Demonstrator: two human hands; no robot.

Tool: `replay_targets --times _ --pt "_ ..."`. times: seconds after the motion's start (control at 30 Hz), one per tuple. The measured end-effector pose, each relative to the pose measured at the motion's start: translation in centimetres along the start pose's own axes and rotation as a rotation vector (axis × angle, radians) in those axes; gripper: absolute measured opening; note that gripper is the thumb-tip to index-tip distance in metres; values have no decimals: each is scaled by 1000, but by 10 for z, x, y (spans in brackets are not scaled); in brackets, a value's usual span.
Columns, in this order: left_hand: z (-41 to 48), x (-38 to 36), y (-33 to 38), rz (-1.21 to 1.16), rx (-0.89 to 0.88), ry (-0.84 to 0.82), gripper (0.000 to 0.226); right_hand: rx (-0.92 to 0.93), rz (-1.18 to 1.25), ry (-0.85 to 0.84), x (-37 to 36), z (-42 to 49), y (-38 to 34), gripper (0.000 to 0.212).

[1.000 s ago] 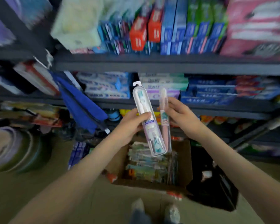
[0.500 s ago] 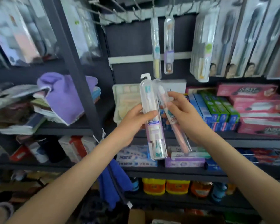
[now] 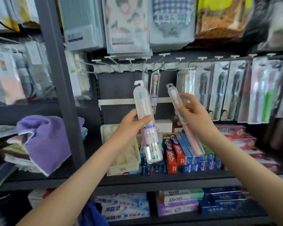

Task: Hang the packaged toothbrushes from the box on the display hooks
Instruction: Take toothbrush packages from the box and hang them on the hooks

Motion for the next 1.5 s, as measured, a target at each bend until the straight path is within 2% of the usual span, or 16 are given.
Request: replay_targets --times 0.13,0.4,0.9,1.13,1.2,1.33,1.5 --pt "22 -12 13 41 -15 32 36 -14 -13 105 48 12 1 34" --pt "56 -39 27 39 -50 46 36 -63 -149 213 108 46 8 43" --pt "73 -45 17 49 -20 104 42 -107 -120 206 100 85 29 42" --pt "68 -32 13 36 -45 170 32 58 -116 342 95 70 17 38" --pt "65 -23 9 16 -46 206 31 113 -107 301 80 66 10 36" --pt "55 2 0 -37 -38 281 30 130 -111 70 30 68 3 28" --pt "39 39 1 -51 -62 356 20 142 -122 -24 -12 84 -7 37"
Point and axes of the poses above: each hand's wrist, its own z-axis towards the middle knuckle, its own x-axis out of the back of the hand, y = z × x, the point moved 9 cm from there along z, towards the middle knuckle, and after that the axes turned 10 degrees about -y, right-handed, at the moved point
